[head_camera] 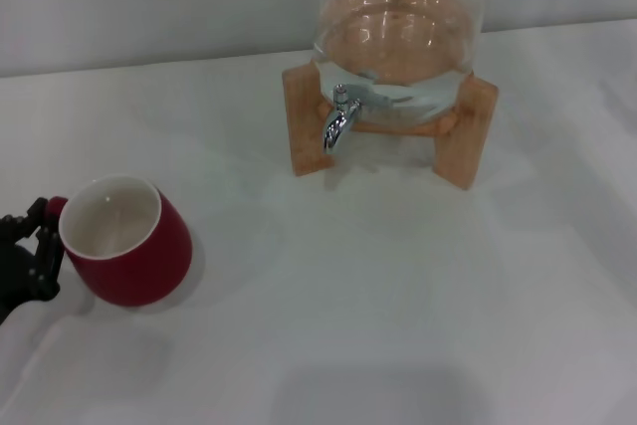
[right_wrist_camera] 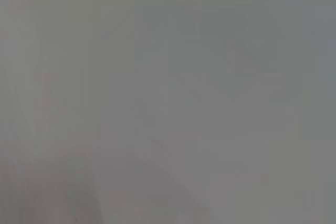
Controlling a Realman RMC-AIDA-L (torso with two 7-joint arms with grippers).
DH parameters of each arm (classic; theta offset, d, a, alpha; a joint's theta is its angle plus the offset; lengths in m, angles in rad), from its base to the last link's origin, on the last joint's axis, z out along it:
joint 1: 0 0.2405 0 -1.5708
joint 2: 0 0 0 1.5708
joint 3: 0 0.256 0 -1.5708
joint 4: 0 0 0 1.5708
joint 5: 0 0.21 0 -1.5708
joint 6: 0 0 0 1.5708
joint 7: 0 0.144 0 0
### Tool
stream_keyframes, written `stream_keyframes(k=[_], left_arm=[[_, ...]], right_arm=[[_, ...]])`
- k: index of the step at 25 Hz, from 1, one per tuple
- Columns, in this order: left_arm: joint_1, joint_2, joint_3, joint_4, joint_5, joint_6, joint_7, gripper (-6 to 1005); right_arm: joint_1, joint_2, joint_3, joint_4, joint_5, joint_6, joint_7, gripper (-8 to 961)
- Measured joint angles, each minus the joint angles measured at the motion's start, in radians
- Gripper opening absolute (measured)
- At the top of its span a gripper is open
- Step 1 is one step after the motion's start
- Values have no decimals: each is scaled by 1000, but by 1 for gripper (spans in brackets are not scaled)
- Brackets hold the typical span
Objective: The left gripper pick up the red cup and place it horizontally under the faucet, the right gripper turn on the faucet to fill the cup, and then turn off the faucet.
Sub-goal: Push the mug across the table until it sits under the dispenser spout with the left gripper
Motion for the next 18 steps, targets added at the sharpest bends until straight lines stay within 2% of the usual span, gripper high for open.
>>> stream_keyframes(k=[8,18], left_arm=[[-40,0,2,0,0,48,-9,140],[-120,-1,5,0,6,103,-66,140]], right_arm=[[-1,0,-1,-7,0,3,0,632],[2,0,-3,-11,0,17,0,632]])
